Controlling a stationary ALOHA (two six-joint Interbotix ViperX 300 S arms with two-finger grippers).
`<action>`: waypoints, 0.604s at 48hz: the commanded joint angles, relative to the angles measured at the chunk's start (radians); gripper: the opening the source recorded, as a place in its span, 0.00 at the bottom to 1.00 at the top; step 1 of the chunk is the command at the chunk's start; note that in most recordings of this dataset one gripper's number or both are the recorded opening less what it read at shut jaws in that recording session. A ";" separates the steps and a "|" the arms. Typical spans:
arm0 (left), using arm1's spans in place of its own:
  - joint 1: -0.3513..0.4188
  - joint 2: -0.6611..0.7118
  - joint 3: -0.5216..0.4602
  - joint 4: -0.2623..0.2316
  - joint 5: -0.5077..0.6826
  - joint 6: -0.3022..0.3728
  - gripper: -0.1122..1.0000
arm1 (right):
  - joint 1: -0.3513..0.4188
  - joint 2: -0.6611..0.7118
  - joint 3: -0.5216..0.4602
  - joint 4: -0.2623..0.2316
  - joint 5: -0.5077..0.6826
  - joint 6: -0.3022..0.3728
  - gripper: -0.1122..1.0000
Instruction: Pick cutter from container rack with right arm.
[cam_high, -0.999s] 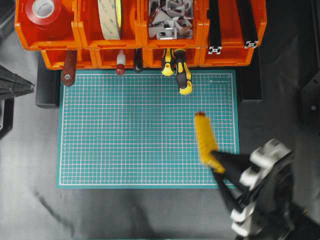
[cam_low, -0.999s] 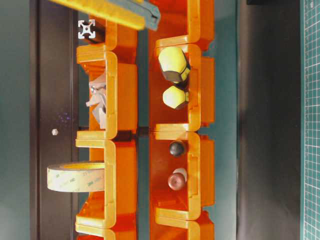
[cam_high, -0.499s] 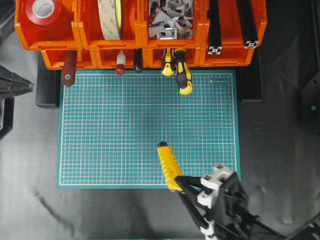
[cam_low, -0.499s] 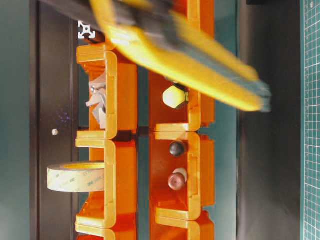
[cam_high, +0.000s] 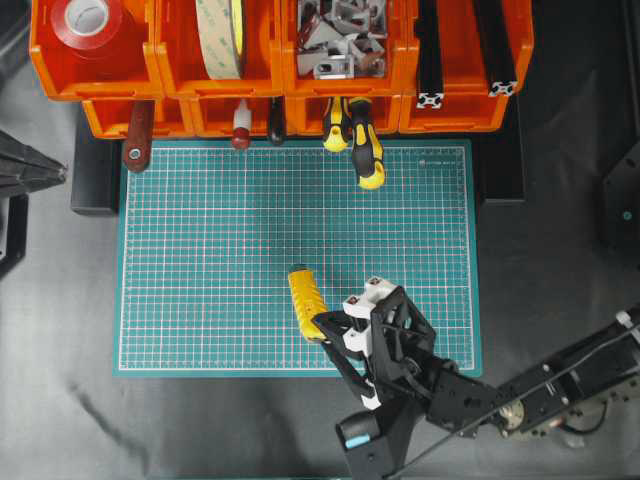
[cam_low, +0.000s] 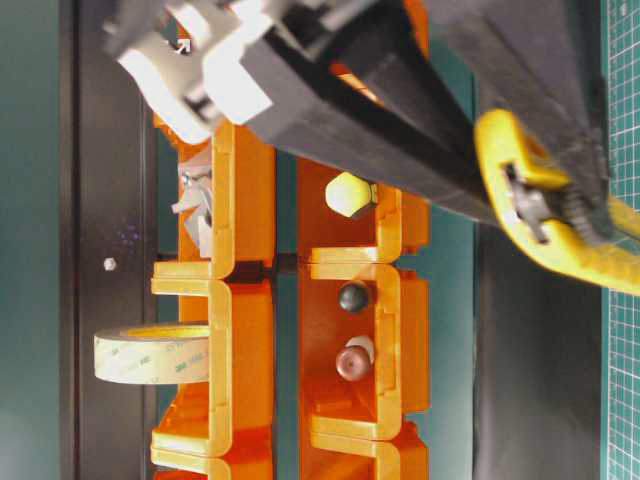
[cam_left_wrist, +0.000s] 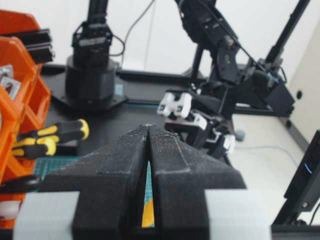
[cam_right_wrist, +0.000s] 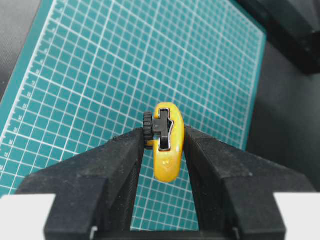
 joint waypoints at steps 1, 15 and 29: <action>-0.002 0.006 -0.026 0.003 -0.009 -0.003 0.10 | -0.026 -0.014 0.002 -0.009 -0.034 -0.003 0.35; -0.002 0.012 -0.025 0.003 -0.009 -0.003 0.10 | -0.091 0.006 0.020 -0.020 -0.081 -0.003 0.35; -0.002 0.021 -0.023 0.003 -0.003 -0.003 0.10 | -0.130 0.011 0.044 -0.020 -0.112 -0.002 0.35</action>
